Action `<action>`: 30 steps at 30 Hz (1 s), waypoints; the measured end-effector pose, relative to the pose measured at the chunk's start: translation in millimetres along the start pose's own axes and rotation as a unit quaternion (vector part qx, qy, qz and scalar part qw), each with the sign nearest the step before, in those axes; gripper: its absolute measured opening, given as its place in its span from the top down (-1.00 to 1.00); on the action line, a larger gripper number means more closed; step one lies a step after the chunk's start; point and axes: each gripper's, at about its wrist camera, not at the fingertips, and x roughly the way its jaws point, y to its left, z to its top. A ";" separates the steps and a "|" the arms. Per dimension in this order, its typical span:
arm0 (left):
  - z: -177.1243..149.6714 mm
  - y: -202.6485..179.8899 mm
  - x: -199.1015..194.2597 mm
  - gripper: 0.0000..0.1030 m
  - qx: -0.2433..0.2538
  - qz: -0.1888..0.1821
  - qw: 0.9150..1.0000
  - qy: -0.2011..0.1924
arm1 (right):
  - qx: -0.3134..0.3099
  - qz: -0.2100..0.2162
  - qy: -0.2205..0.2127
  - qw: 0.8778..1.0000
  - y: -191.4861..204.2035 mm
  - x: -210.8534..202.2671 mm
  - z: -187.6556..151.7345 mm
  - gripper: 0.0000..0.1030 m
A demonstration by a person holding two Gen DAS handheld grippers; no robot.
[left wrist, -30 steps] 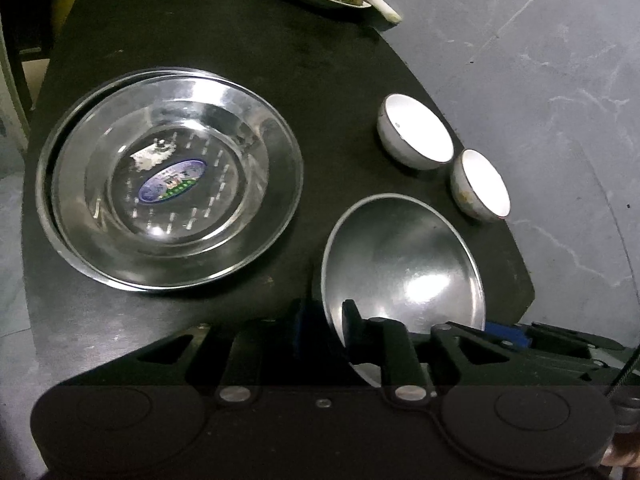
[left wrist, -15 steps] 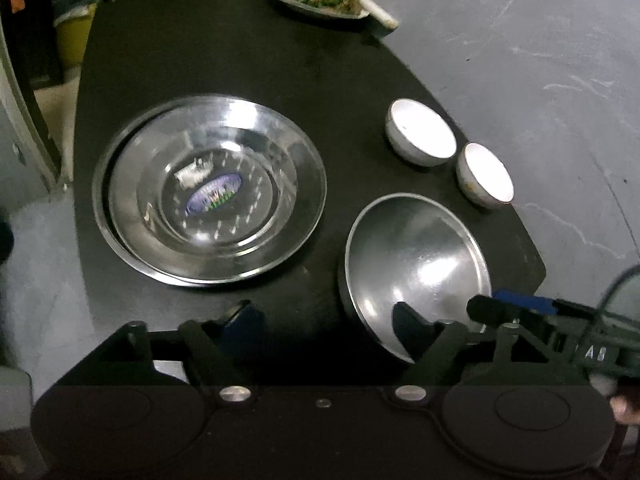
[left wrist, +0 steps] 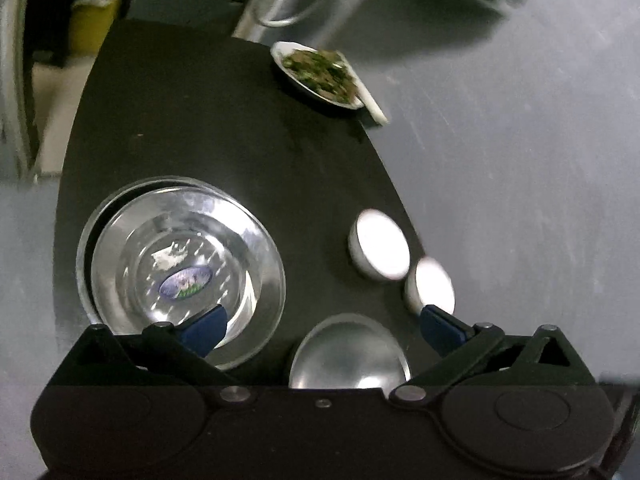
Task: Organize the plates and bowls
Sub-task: 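Lower the steel bowl beside the basin and open the left tool, then move the left tool to a red-rimmed white bowl and grasp its rim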
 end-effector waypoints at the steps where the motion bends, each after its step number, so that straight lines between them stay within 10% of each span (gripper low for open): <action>1: 5.5 0.0 4.5 -0.98 -0.011 0.003 1.000 -0.006 | -0.005 -0.003 -0.005 1.000 -0.5 -1.2 1.6 -1.00; 10: 36.9 -22.9 48.6 -0.99 -0.015 0.053 0.998 -0.032 | -0.068 -0.037 -0.043 0.996 -4.7 3.3 36.9 -1.00; 17: 59.5 -65.1 103.7 -0.98 0.118 0.146 0.980 0.064 | -0.135 -0.077 -0.052 0.987 -1.8 26.9 73.1 -1.00; 30: 57.7 -64.0 154.7 -0.89 0.114 0.152 0.980 0.062 | -0.134 -0.079 -0.009 0.988 -16.2 111.3 141.7 -0.97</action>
